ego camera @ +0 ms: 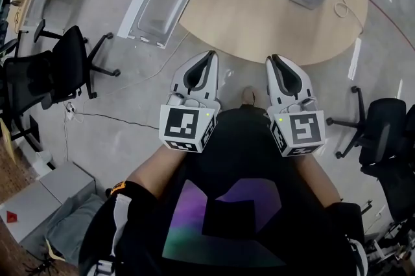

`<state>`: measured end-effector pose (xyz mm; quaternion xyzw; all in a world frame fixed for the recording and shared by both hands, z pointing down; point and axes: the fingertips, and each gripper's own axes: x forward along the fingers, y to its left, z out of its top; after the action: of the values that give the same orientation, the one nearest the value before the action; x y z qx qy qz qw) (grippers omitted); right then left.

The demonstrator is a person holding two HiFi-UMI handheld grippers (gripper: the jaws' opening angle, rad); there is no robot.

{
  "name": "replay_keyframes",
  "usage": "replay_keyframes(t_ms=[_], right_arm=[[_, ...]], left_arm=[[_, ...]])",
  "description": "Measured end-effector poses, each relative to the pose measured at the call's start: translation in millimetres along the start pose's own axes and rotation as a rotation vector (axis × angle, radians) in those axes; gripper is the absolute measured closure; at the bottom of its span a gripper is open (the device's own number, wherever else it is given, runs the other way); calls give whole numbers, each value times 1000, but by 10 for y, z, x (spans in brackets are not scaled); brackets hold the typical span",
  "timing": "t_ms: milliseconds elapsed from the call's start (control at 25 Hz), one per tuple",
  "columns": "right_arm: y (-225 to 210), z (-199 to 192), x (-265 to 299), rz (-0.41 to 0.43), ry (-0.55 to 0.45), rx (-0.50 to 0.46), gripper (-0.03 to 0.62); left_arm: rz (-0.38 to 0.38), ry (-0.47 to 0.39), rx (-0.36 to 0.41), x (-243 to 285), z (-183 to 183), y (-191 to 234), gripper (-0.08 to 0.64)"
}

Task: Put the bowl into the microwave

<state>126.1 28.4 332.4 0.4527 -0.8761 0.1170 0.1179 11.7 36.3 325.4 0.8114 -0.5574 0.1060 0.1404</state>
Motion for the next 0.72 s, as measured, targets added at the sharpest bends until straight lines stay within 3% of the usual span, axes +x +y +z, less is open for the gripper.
replay_keyframes(t_ms=[720], right_arm=[[319,-128,-76,-111,23,16,548]], left_arm=[[-76,1,6,-284,-212,150,514]])
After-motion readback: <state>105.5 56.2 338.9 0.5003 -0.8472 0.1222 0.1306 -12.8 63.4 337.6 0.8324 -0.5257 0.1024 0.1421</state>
